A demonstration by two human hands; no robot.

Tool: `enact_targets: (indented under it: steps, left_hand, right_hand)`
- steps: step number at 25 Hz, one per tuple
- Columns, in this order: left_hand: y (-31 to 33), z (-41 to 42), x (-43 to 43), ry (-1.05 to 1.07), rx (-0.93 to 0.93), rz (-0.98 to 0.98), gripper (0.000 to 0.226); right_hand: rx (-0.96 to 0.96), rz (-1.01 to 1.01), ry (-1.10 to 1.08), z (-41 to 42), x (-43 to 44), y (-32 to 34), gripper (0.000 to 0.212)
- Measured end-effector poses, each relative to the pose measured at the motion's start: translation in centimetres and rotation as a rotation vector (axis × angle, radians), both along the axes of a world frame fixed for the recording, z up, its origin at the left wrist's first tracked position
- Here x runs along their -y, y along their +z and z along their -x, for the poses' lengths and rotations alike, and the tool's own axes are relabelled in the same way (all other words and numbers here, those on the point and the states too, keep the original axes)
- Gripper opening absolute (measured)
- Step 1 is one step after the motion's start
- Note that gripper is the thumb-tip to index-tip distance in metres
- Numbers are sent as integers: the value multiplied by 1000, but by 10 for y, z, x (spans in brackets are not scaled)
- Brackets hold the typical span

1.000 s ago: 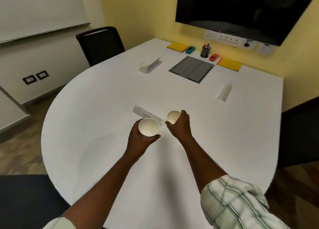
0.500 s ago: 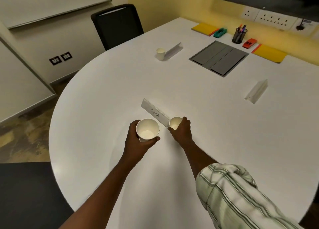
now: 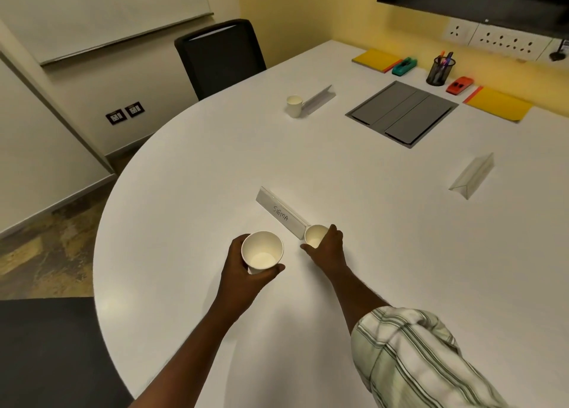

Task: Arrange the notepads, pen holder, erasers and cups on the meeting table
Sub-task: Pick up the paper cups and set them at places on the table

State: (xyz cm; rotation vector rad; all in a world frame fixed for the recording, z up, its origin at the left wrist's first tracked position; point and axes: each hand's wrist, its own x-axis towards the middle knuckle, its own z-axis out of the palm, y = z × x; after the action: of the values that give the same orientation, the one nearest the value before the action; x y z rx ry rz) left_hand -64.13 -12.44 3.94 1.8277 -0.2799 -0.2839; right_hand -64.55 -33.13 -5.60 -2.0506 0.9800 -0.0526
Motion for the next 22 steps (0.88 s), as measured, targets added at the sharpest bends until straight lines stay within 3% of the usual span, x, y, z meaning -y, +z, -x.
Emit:
enact_targets:
  steps: [3,5,12,22]
  left_hand:
    - [4,4,-2,8,11,-1,66]
    - [8,7,-1,7,22,-7,67]
    - [32,29,0,-27,9,49,66]
    - [76,110,-53,-282,29,144,58]
  right_hand:
    - [-19,36,-10,6,-4,9,118]
    - [13,79,-33,11,-6,20,117]
    - [294,211,-87,53,-25,75,77]
    - [428,275,-55,186,-112,138,53]
